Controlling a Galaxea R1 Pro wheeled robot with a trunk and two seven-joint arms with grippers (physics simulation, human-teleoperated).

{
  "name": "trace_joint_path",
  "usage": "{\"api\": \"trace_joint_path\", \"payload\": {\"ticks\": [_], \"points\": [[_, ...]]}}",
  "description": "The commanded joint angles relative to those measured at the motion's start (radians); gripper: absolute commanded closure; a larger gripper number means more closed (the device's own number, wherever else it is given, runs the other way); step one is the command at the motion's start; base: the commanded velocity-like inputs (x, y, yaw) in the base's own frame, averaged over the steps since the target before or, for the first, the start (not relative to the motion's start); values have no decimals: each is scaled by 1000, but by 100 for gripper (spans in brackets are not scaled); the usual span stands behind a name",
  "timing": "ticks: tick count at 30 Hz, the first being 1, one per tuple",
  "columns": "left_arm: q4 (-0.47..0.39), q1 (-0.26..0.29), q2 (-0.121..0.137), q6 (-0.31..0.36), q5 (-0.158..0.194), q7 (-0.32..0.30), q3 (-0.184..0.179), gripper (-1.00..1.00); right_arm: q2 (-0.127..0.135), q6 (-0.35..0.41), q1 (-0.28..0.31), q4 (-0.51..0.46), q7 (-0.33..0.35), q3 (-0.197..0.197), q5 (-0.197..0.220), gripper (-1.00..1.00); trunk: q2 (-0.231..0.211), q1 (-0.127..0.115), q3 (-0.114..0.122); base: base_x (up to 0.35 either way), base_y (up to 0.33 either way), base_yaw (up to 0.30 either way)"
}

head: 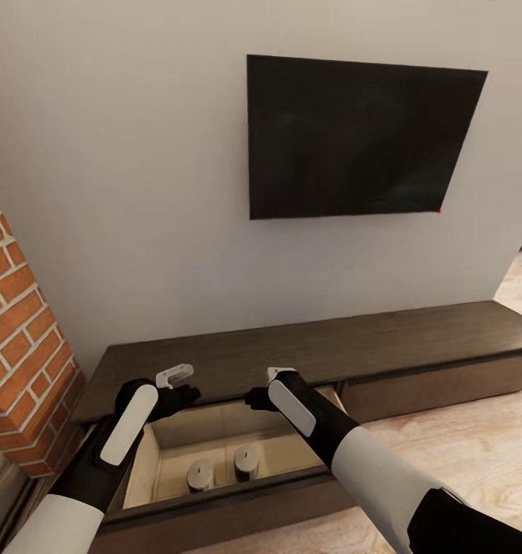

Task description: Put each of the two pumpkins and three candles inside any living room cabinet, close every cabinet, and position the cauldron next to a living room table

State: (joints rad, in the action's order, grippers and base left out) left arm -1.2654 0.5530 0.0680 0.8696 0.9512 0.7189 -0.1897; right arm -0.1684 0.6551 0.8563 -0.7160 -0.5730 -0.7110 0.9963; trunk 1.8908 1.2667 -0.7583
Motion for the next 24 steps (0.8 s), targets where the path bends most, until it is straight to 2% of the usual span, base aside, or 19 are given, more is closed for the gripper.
{"api": "trace_joint_path", "payload": {"ticks": [1, 13, 18, 24], "points": [[-1, 1, 1, 0, 10, 10, -2, -100, 0, 0, 1, -1, -10, -4, 10, -100, -7, -4, 2, 0, 0, -30], [-2, 1, -1, 0, 11, 10, -3, -100, 1, 0, 1, -2, -10, -4, 10, -100, -91, -50, 40, 0, 0, -4], [-7, 1, 1, 0, 11, 10, -2, -100, 1, 0, 1, -2, -10, -4, 10, -100, -91, -50, 40, 0, 0, -75], [-9, 1, 2, 0, 10, 10, -1, -100, 1, 0, 1, -1, -10, -3, 10, -100, -91, -50, 40, 0, 0, -241]]}}
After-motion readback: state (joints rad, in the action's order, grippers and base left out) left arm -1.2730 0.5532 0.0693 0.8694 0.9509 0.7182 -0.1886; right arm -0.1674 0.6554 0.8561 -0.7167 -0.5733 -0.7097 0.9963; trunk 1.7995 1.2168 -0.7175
